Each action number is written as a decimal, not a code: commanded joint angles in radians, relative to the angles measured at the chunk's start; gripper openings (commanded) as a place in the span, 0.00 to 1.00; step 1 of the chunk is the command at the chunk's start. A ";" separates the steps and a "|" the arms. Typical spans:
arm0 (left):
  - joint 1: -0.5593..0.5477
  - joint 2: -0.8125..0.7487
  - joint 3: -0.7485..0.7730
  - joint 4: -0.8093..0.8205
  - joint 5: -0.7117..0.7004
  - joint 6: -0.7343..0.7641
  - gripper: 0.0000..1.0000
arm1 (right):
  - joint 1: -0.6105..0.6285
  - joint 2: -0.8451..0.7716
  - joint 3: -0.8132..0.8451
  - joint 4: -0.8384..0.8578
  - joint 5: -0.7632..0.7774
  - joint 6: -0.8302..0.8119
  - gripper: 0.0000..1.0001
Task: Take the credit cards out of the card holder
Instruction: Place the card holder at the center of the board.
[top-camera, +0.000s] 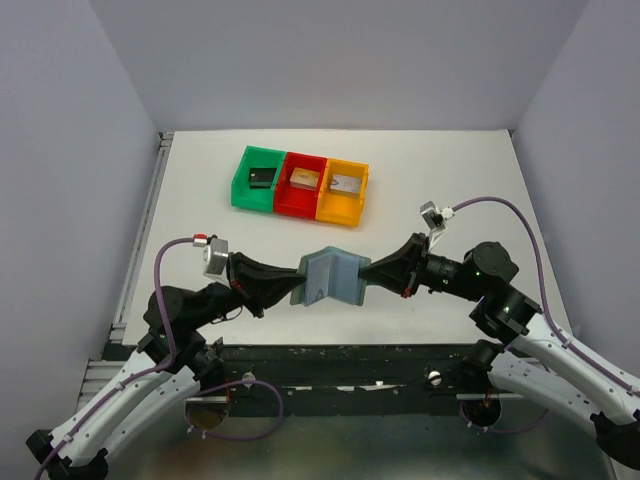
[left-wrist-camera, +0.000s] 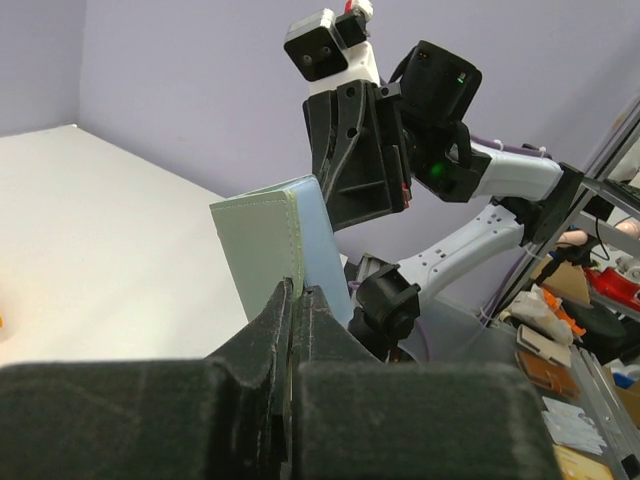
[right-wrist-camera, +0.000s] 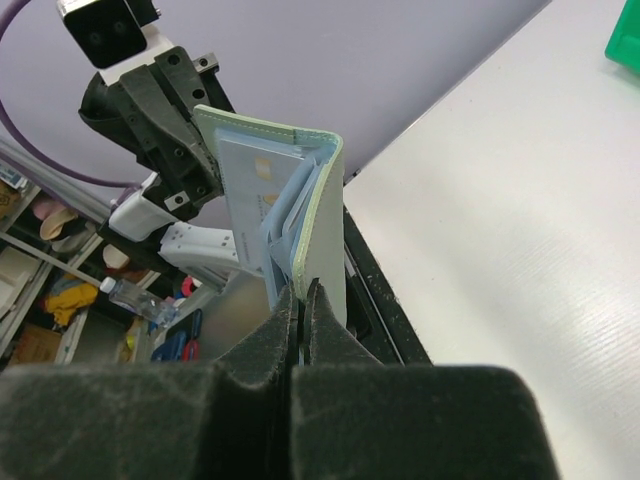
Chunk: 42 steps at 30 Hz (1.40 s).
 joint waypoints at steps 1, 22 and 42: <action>0.005 -0.011 0.001 -0.020 -0.061 -0.019 0.00 | -0.001 0.002 0.022 0.011 -0.020 -0.014 0.00; 0.005 0.011 0.027 -0.030 -0.032 -0.002 0.52 | -0.001 0.026 0.023 0.031 -0.031 -0.005 0.00; 0.006 0.101 0.056 -0.206 -0.128 0.054 0.00 | -0.010 0.028 0.072 -0.291 0.151 -0.088 0.25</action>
